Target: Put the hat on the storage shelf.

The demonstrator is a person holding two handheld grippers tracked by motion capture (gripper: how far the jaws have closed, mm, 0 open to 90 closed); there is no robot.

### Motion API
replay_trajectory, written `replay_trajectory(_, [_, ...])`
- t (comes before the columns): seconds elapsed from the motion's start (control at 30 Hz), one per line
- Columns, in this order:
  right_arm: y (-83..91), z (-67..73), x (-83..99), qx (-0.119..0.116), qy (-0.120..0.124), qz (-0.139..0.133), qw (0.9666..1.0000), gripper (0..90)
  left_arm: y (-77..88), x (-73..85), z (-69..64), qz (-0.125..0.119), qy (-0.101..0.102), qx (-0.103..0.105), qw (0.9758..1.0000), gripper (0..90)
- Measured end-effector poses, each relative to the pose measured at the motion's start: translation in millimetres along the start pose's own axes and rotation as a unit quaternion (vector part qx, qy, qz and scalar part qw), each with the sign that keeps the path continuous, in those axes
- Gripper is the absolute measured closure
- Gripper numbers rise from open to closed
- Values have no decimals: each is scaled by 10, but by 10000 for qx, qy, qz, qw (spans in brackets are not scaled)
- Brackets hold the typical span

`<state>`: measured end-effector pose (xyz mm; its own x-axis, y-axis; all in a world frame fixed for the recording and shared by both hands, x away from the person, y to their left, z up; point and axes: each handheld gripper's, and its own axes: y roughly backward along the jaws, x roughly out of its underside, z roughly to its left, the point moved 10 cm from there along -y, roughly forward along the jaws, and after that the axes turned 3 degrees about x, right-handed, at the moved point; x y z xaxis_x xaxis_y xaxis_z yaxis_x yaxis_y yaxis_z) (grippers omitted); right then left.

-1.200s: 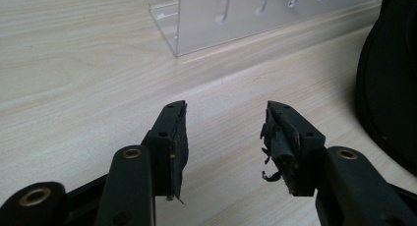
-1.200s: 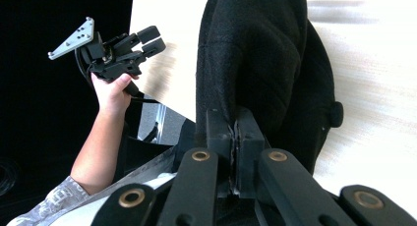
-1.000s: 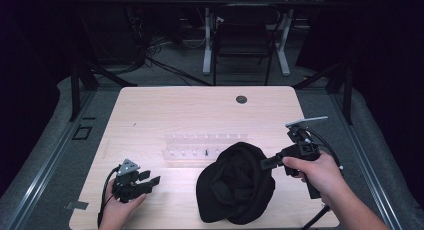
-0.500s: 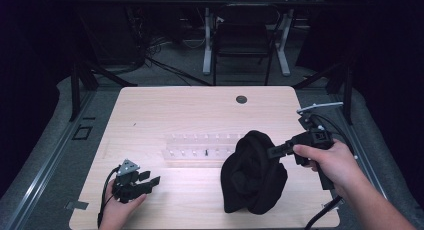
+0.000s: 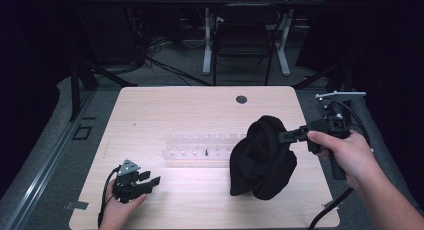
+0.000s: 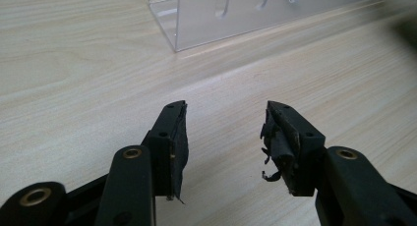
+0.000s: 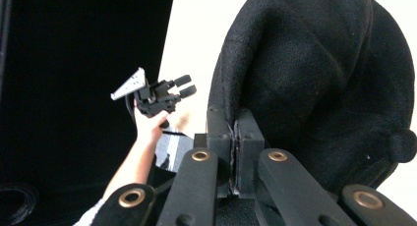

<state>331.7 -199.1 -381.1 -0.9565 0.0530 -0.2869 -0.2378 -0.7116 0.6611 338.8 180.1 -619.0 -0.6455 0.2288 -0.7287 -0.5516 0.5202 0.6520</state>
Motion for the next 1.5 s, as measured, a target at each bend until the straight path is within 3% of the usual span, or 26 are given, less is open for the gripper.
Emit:
replay_trajectory(0.3, [164, 168, -168, -230, 84, -340, 9991, 885, -3, 5, -9, 39, 5, 15, 10000, 513])
replay_trajectory(0.6, [191, 158, -229, -159, 62, -327, 9993, 885, -11, 8, -10, 59, -11, 4, 10000, 512])
replay_trajectory(1.5, [161, 438, -440, -271, 242, -433, 9984, 886, -12, 16, -19, 111, -34, 33, 9999, 504])
